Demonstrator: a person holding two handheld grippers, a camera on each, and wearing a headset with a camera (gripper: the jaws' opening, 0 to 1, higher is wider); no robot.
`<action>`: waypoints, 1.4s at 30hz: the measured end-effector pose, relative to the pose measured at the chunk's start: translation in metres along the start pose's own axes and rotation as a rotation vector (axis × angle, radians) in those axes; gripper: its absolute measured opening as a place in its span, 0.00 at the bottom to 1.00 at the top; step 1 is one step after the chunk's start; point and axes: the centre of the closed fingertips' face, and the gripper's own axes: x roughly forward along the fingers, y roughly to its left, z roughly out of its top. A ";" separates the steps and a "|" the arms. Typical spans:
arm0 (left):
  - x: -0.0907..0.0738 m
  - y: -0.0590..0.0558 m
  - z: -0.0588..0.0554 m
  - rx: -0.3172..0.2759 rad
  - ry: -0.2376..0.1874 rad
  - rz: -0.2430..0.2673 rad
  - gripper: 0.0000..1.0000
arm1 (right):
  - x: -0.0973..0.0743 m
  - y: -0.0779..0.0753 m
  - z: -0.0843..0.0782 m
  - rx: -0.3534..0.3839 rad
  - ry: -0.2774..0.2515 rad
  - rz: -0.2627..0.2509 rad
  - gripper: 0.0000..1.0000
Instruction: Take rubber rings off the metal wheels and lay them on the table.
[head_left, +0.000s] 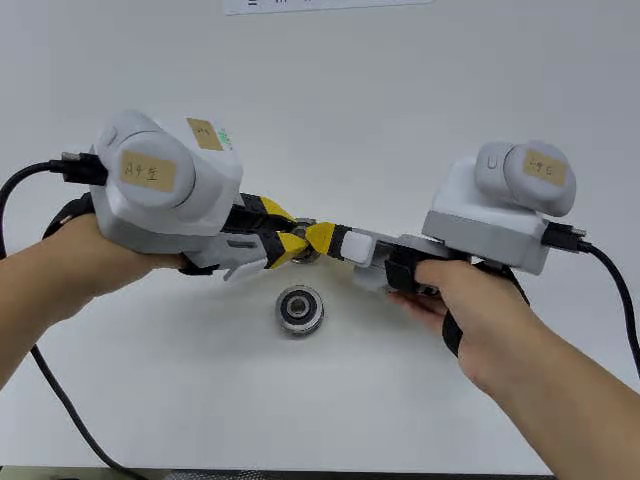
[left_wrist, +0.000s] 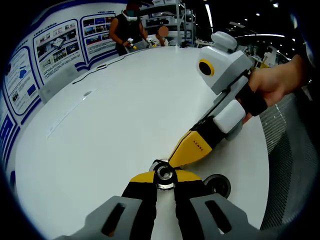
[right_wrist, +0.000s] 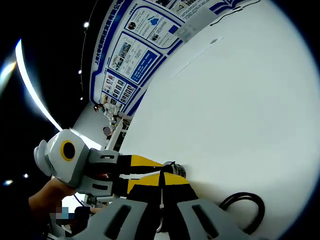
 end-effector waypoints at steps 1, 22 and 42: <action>0.000 0.000 0.000 -0.001 -0.001 0.000 0.12 | 0.000 0.000 0.000 -0.001 0.000 0.000 0.01; 0.000 0.000 0.001 0.012 0.011 0.010 0.12 | -0.006 0.002 0.001 0.079 -0.013 0.012 0.01; -0.011 0.003 0.006 0.032 -0.007 0.034 0.16 | -0.002 0.009 0.003 0.161 -0.033 0.051 0.02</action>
